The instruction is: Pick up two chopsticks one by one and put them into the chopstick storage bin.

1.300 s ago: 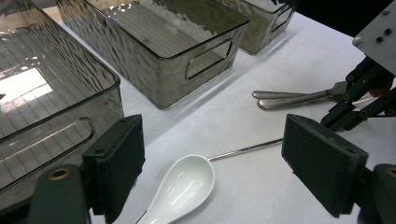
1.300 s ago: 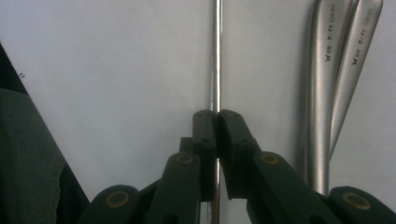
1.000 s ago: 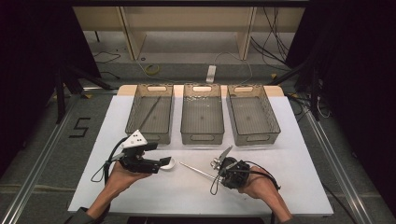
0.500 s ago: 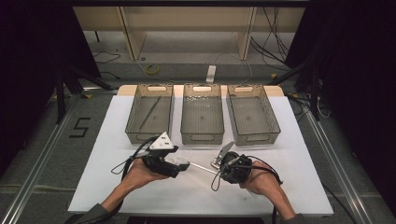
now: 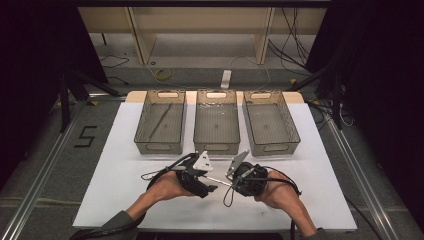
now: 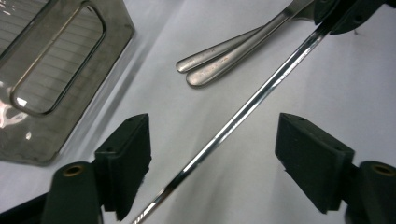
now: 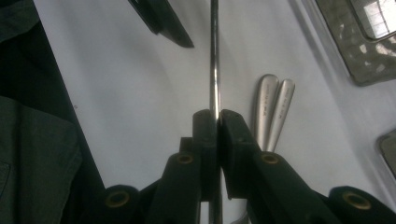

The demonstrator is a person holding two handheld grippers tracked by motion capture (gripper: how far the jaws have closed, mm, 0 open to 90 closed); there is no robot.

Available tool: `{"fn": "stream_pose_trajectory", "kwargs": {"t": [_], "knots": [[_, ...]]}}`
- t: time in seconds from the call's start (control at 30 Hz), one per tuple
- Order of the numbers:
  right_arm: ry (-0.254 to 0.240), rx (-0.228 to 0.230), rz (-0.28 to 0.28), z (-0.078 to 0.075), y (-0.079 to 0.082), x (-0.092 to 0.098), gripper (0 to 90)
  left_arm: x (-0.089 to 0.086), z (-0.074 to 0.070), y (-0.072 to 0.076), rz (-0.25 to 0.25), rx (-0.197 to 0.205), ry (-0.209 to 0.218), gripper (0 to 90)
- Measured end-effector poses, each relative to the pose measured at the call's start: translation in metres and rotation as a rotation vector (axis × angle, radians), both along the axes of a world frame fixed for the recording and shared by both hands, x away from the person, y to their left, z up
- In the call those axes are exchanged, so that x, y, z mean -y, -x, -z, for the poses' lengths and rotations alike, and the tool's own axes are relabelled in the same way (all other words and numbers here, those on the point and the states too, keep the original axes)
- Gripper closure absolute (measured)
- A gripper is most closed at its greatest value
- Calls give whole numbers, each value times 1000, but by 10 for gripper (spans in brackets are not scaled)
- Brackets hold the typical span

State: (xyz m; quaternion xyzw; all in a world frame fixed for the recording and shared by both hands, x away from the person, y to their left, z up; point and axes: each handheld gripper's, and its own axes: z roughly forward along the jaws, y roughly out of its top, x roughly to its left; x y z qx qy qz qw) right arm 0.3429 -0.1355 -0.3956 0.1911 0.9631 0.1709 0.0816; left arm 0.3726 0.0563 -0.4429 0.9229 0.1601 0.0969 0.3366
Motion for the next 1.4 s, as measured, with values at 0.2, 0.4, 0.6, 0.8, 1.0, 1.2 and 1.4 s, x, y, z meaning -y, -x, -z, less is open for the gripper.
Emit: {"fn": "stream_pose_trajectory", "kwargs": {"t": [0.2,0.4,0.6,0.8,1.0,1.2,1.4], "knots": [[-2,-4,-29,-2,2,-2,859,8,2,1,44,5,-40,397],[-5,-9,-27,-2,4,-4,858,12,2,5,93,-3,-63,525],[-7,-8,-61,-1,4,-3,858,11,-1,6,128,-6,-66,674],[-18,-10,-88,-1,5,-3,856,11,-4,12,201,29,-113,738],[-34,-23,-123,0,2,3,814,13,-8,22,280,28,-168,817],[-165,0,-23,-11,-4,15,624,11,-8,20,260,9,-167,849],[-251,65,46,-17,-7,22,479,5,-12,16,178,4,-157,849]]}}
